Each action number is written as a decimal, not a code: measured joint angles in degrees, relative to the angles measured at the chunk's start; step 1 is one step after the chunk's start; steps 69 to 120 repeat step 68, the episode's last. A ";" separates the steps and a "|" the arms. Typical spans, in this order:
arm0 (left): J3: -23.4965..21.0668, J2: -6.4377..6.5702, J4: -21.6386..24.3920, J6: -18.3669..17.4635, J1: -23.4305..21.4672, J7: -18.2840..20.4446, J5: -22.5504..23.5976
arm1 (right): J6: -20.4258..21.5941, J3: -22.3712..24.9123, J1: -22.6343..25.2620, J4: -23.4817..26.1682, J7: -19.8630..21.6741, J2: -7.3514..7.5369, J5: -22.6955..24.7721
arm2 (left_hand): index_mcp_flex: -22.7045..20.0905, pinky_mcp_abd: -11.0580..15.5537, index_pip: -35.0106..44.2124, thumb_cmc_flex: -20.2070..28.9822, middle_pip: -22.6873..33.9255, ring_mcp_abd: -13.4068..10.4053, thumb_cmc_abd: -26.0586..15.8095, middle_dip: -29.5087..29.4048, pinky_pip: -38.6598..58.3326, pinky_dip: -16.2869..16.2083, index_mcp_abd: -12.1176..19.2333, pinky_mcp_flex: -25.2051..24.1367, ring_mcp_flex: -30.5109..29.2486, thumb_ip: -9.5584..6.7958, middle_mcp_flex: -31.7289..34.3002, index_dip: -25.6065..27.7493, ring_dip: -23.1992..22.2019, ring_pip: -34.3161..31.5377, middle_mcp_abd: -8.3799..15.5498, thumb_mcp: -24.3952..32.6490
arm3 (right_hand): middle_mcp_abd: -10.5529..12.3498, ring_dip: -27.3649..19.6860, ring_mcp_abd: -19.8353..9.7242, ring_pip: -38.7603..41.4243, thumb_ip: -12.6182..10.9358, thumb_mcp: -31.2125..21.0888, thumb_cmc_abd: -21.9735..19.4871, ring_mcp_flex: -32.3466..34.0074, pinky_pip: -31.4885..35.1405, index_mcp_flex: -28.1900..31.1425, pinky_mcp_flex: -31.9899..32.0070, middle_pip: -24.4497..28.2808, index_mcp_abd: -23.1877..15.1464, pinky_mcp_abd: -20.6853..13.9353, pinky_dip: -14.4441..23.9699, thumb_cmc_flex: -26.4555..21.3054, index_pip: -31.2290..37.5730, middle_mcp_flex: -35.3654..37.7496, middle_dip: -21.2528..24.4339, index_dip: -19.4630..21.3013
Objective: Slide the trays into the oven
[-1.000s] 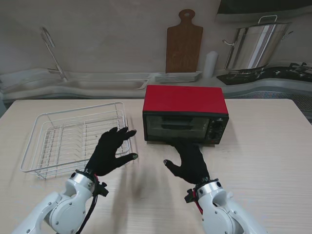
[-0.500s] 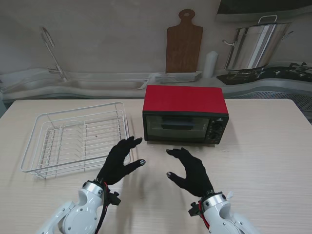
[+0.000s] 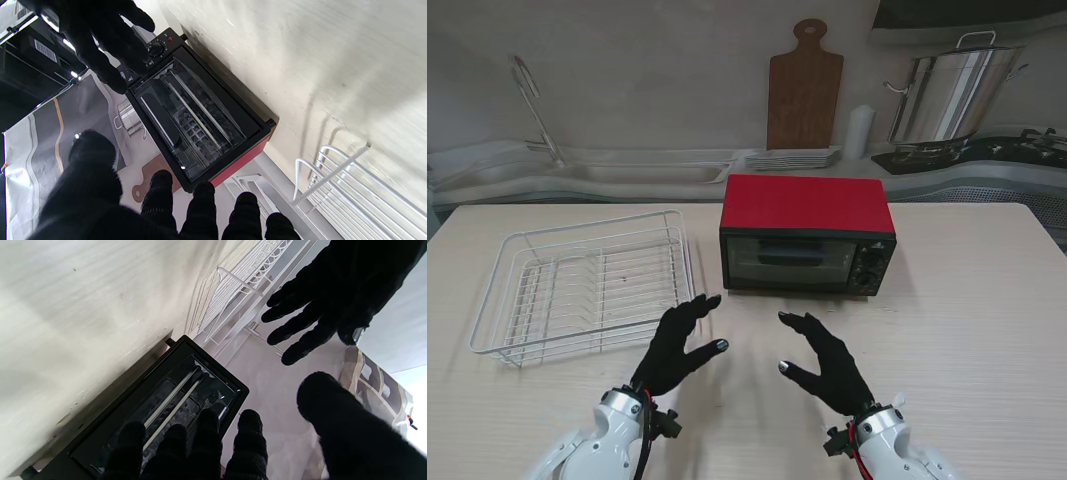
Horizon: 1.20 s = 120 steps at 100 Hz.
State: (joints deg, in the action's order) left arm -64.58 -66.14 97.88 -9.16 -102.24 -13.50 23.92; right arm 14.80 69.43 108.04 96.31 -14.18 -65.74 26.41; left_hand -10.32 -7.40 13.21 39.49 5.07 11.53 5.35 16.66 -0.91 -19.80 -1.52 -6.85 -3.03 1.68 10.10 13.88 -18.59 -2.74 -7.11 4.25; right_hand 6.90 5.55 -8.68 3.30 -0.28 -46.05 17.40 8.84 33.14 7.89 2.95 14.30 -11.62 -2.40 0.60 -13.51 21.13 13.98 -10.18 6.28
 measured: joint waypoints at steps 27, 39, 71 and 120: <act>0.03 0.30 1.43 1.74 -0.25 0.91 1.52 | -0.04 -0.03 -1.13 -0.81 1.62 0.23 -0.20 | 0.00 -2.31 0.02 0.00 0.00 0.00 0.00 0.00 -0.15 0.01 0.00 1.00 0.00 0.00 0.00 -0.01 0.00 0.00 0.01 0.00 | 0.62 -0.87 0.00 -2.35 0.02 4.64 -0.59 -0.06 -5.03 0.02 0.00 -4.97 -1.48 0.19 0.48 1.89 -10.41 0.00 2.27 1.59; 0.16 0.28 1.74 1.73 -0.62 -0.37 3.08 | 0.09 -0.32 -1.67 -1.22 1.68 0.33 -0.36 | 0.00 -4.19 0.28 0.00 0.00 0.00 0.00 0.00 1.22 0.01 0.00 2.68 0.00 0.00 0.00 -0.01 0.00 0.00 0.01 0.01 | 0.70 -0.87 0.00 -2.83 0.00 5.79 -0.62 -0.06 -5.88 0.02 0.00 -7.27 -1.48 0.56 1.15 2.72 -12.63 0.15 3.41 3.24; 1.20 0.29 1.77 1.02 -0.79 -0.51 2.88 | 1.21 0.12 -1.09 -1.18 1.52 0.40 -0.16 | 0.00 -5.14 1.06 0.00 0.00 0.00 0.00 0.00 1.23 0.01 0.00 1.92 0.00 0.00 0.00 -0.01 -0.31 0.00 0.01 0.02 | 1.21 -0.88 -0.02 -2.97 0.02 6.91 -0.67 -0.64 -7.22 0.26 0.00 -14.93 -1.48 0.65 2.73 3.55 -16.87 3.81 8.23 6.83; 1.20 0.29 1.77 1.02 -0.79 -0.51 2.88 | 1.21 0.12 -1.09 -1.18 1.52 0.40 -0.16 | 0.00 -5.14 1.06 0.00 0.00 0.00 0.00 0.00 1.23 0.01 0.00 1.92 0.00 0.00 0.00 -0.01 -0.31 0.00 0.01 0.02 | 1.21 -0.88 -0.02 -2.97 0.02 6.91 -0.67 -0.64 -7.22 0.26 0.00 -14.93 -1.48 0.65 2.73 3.55 -16.87 3.81 8.23 6.83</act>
